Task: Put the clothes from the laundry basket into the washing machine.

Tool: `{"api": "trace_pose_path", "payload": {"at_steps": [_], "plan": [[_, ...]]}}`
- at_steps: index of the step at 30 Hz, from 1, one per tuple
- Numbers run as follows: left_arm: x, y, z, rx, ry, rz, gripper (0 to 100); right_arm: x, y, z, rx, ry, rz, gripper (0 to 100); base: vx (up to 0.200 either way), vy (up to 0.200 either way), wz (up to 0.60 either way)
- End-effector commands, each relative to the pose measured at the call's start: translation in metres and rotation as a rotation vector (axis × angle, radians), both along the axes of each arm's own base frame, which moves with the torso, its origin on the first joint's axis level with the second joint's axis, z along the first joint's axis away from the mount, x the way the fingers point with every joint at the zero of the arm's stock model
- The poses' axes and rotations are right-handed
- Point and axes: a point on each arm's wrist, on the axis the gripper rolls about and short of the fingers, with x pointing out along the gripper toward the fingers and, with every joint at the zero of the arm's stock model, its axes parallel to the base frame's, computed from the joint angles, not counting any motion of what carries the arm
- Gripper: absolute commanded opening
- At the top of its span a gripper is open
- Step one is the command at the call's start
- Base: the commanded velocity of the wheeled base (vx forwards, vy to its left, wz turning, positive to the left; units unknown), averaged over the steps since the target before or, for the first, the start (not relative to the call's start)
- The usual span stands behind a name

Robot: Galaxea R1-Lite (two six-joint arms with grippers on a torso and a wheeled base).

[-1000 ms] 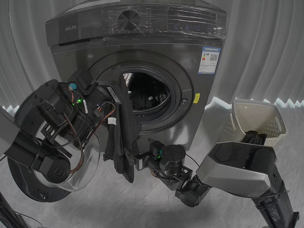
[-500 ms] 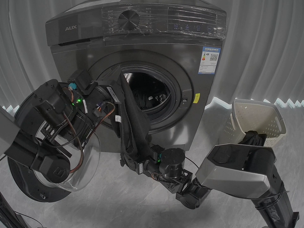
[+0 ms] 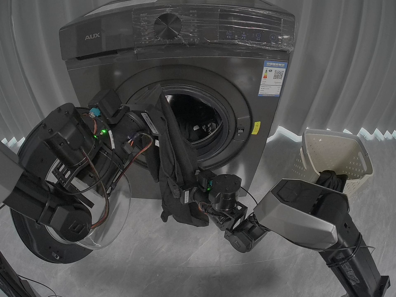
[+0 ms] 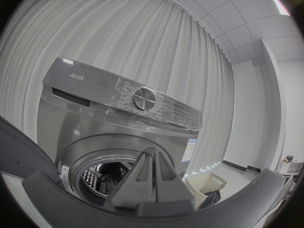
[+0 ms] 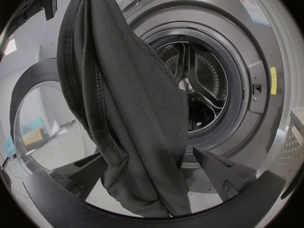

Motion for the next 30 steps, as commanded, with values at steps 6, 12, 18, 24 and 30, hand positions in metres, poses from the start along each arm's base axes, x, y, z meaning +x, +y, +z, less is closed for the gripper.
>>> {"api": "trace_pose_path", "payload": {"at_steps": [6,12,18,24,30], "plan": [[-0.003,-0.002,0.001,-0.005,-0.004,-0.010,0,0.005,0.012,-0.003,0.024,-0.024,-0.014,0,0.000,0.000,0.00],[-0.002,0.000,-0.001,-0.001,0.001,-0.004,0,0.001,0.015,0.000,0.030,-0.029,-0.007,0,0.000,0.000,0.00],[0.013,0.012,-0.016,0.019,0.047,0.053,0,-0.008,0.006,0.023,0.054,-0.034,-0.027,0,0.000,0.000,0.00],[0.033,0.026,-0.049,0.070,0.136,0.107,0,-0.039,-0.012,0.055,0.048,0.002,-0.010,0,0.000,0.000,0.00],[0.041,0.023,-0.072,0.091,0.178,0.113,0,-0.054,-0.021,0.076,0.062,0.000,-0.006,0,0.000,0.000,0.00]]}}
